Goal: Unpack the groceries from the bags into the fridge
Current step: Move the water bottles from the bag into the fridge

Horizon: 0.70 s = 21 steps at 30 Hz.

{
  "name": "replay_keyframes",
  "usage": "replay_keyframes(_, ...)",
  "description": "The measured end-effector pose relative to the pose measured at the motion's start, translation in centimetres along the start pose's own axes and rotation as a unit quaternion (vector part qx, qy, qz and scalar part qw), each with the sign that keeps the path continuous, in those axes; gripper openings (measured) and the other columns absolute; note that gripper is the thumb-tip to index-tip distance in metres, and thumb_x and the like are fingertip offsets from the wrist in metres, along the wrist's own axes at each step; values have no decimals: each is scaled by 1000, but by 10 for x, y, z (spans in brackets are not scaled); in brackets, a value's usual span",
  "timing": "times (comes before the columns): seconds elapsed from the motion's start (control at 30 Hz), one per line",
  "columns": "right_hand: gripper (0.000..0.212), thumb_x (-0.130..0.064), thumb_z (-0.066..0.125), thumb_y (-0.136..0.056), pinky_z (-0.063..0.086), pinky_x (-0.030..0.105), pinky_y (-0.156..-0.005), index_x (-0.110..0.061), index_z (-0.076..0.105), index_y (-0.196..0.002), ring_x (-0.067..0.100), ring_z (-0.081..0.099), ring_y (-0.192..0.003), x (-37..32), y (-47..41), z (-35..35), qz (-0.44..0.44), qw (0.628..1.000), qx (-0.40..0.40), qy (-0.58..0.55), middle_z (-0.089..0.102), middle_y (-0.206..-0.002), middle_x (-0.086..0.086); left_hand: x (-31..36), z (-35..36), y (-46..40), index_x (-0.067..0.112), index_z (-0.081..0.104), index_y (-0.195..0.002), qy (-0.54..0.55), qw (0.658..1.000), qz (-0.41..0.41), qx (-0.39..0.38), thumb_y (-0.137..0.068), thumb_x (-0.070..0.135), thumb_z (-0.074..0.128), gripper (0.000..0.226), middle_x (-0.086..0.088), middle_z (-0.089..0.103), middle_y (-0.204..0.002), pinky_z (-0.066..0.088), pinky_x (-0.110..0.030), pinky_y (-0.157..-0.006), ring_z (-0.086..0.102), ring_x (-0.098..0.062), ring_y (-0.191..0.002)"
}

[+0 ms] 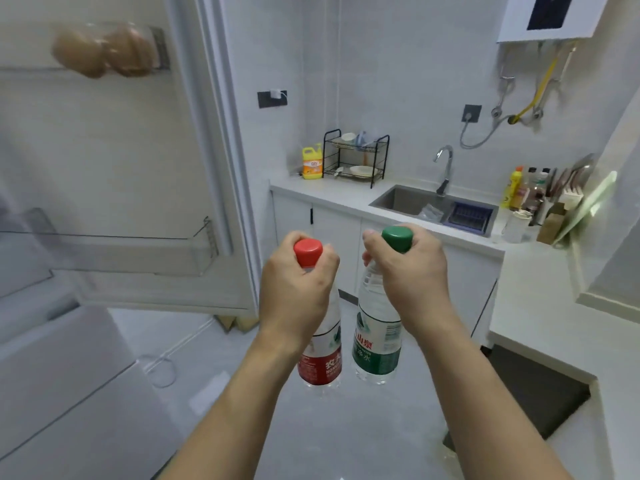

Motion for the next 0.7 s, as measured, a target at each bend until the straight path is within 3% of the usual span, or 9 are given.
replay_keyframes(0.1,20,-39,67,-86,58,38,-69,-19,63,-82,17,67,-71,-16,4,48,-11,999,-47,-20,69,-73,0,-12,-48,-5,19,54,-78,-27,999,-10,46,-91,31,64,20,-6,61,-70,54,-32,-63,64,-20,-66)
replay_keyframes(0.27,23,-40,67,-84,58,48,-72,-17,64,-81,26,67,-74,-47,19,138,-24,990,-124,-67,69,-74,6,-29,-138,-8,19,54,-79,-65,990,-17,127,-91,32,63,20,-8,64,-70,52,-31,-63,65,-23,-67)
replay_keyframes(0.37,22,-37,68,-83,58,48,-71,-16,65,-76,22,67,-70,-72,34,192,-33,982,-157,-95,69,-69,3,-40,-197,-7,23,53,-77,-100,980,-24,173,-91,33,63,20,-3,64,-69,51,-29,-63,66,-21,-69)
replay_keyframes(0.53,21,-34,69,-83,58,48,-73,-16,65,-75,21,67,-69,-113,70,282,-42,963,-225,-142,70,-68,1,-55,-291,-4,22,55,-79,-157,958,-33,238,-90,37,62,20,-2,65,-69,55,-42,-66,65,-20,-67)
replay_keyframes(0.7,19,-30,69,-83,57,47,-74,-15,64,-73,21,67,-68,-143,102,355,-43,944,-275,-174,70,-66,0,-66,-367,3,24,53,-78,-184,938,-42,292,-90,37,62,20,-1,64,-69,55,-43,-67,67,-21,-68)
Point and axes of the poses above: each hand's wrist, its own y-axis away from the middle knuckle, its own z-axis out of the palm, x = y × z, the point moved 10 cm from there along -y, towards the middle knuckle
